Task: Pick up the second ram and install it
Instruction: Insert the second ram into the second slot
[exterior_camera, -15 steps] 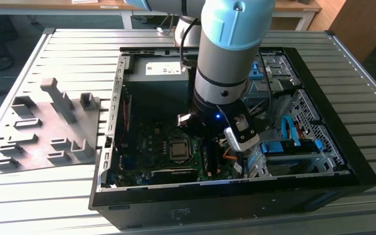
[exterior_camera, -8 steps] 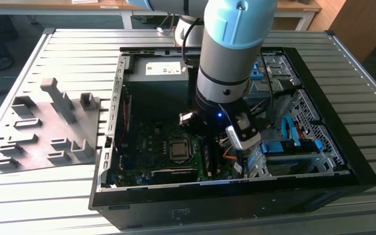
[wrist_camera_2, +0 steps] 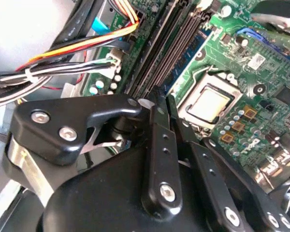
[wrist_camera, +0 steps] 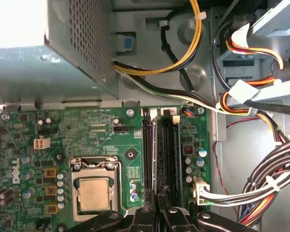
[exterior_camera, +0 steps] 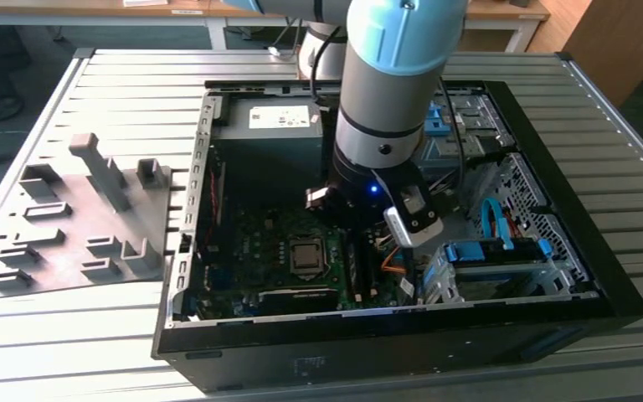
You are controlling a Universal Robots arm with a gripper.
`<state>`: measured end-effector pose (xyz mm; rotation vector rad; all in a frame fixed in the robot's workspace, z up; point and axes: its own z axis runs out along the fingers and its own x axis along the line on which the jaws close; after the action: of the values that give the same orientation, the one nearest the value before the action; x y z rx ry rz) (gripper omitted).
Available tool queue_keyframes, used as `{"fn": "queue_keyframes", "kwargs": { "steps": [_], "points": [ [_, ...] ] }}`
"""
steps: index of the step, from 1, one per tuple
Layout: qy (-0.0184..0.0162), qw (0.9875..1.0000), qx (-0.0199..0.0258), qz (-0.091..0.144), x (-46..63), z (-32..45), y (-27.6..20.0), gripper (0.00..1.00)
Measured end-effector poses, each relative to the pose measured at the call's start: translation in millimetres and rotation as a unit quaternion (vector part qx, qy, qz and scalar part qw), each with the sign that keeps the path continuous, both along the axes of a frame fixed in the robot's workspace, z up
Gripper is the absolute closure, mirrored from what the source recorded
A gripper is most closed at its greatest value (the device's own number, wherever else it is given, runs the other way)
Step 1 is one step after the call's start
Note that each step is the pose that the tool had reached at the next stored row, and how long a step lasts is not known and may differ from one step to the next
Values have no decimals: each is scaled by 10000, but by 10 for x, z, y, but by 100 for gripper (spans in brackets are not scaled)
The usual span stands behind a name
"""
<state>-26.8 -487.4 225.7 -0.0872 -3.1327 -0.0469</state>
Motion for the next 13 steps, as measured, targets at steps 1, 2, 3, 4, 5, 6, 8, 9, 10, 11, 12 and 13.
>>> {"fn": "queue_keyframes", "kwargs": {
  "steps": [1, 2, 3, 4, 5, 6, 8, 9, 10, 11, 12, 13],
  "points": [
    [0, 10000, -5, 0, 0, 1, -21, 86],
    [0, 10000, -8, 0, 0, 1, -42, 86],
    [0, 10000, -9, 0, 0, 0, -53, 86],
    [0, 10000, -12, 0, 0, 1, -62, 86],
    [0, 10000, -16, 0, -1, 1, -68, 86],
    [0, 10000, -19, -1, -1, 0, -71, 86],
    [0, 10000, -21, 0, 1, -13, -72, 86],
    [0, 10000, -23, 0, 0, -20, -73, 86],
    [0, 10000, -23, 0, 0, -27, -73, 86],
    [0, 10000, -23, 0, 0, -32, -73, 86],
    [1, 10000, -25, 0, 0, -35, -73, 86],
    [1, 10000, -26, 0, 0, -36, -74, 86]
  ]
}}
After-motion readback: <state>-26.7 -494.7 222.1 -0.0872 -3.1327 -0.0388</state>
